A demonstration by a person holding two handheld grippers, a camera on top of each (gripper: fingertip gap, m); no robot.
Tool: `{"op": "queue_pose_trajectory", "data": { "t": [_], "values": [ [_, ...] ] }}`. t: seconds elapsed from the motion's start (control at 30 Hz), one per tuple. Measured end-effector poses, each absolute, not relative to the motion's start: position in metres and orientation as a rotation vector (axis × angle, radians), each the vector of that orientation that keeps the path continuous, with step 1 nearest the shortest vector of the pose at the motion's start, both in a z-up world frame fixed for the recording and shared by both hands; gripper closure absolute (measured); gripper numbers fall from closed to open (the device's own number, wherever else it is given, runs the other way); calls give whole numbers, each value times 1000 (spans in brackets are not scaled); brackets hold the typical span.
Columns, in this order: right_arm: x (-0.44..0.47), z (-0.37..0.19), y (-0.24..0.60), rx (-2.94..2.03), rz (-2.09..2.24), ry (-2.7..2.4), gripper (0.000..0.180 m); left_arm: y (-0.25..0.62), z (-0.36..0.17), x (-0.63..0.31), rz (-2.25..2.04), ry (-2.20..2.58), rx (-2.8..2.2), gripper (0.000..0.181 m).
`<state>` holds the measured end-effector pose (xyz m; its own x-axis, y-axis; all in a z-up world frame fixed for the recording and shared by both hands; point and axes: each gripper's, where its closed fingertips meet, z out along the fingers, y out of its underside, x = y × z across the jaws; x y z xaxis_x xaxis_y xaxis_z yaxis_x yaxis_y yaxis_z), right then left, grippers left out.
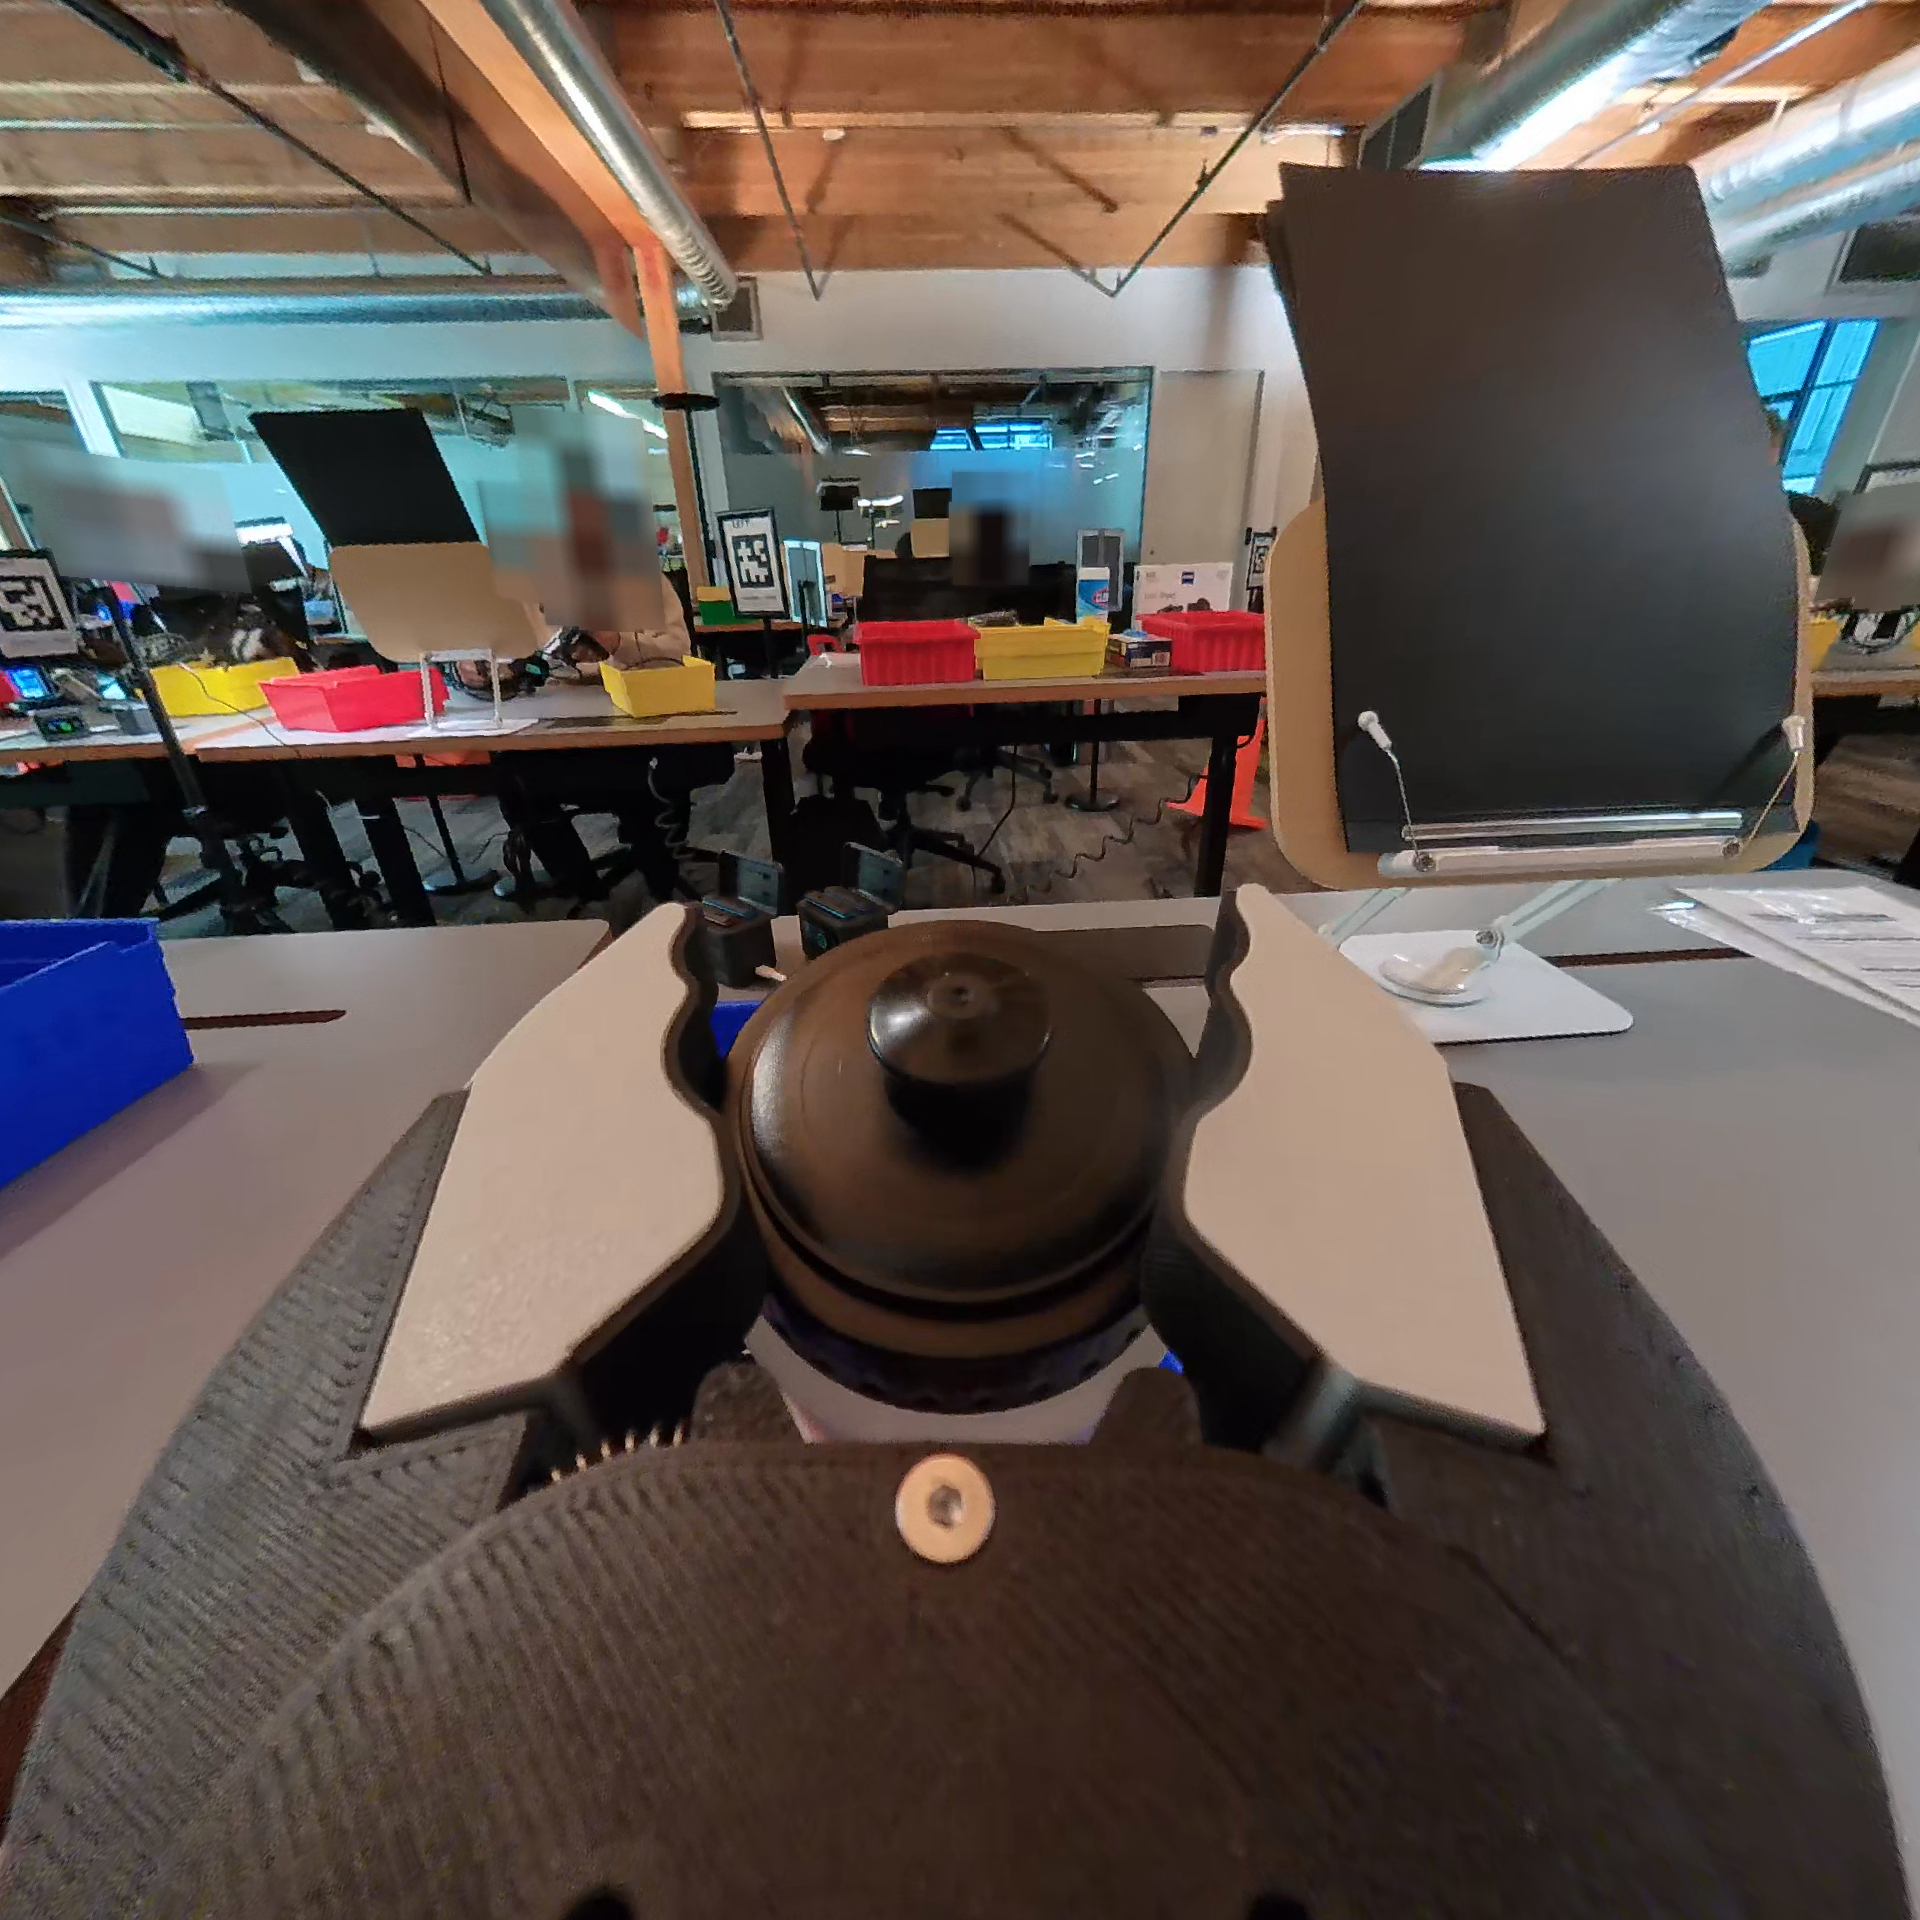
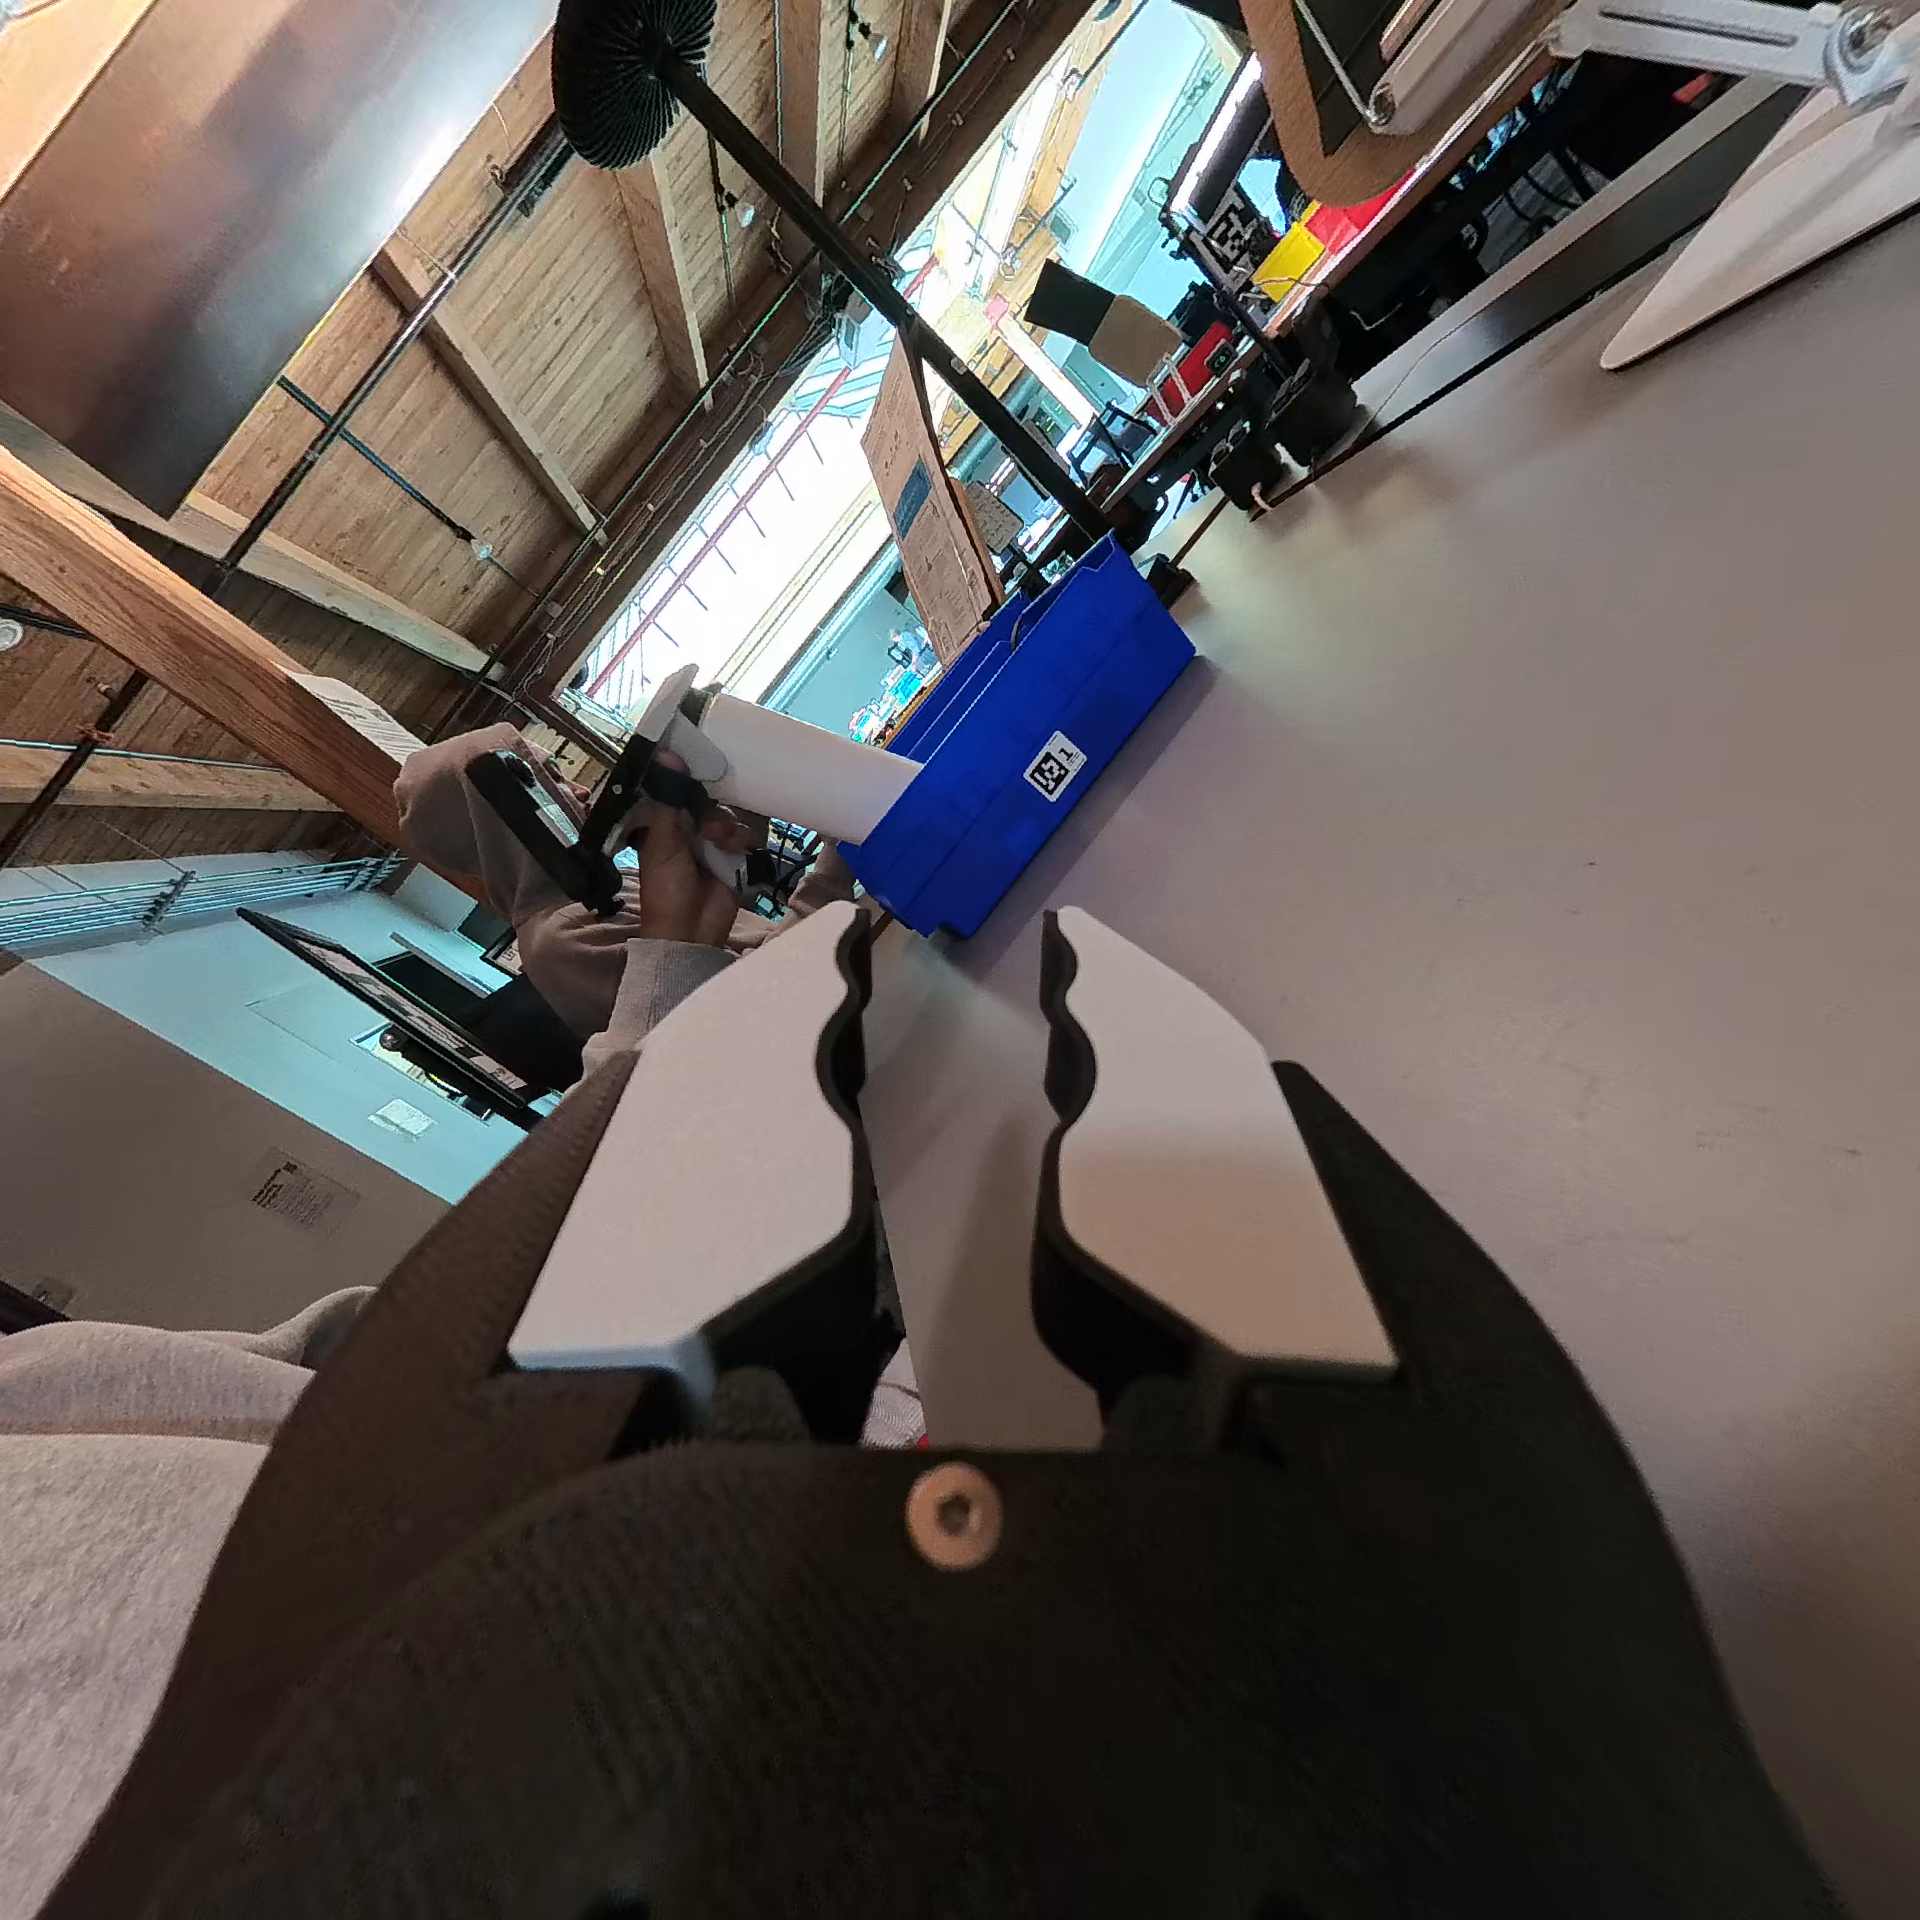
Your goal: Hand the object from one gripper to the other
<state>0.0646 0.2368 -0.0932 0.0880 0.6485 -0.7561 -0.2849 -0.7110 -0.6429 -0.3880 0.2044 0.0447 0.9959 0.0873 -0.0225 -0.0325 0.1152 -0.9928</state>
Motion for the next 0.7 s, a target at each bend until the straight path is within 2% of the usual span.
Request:
{"op": "queue_pose_trajectory", "data": {
  "t": [0.7],
  "values": [
    [67, -93, 239, -1672, 1741, -324, 148, 201, 47, -391, 51, -45, -1375, 84]
  ]
}}
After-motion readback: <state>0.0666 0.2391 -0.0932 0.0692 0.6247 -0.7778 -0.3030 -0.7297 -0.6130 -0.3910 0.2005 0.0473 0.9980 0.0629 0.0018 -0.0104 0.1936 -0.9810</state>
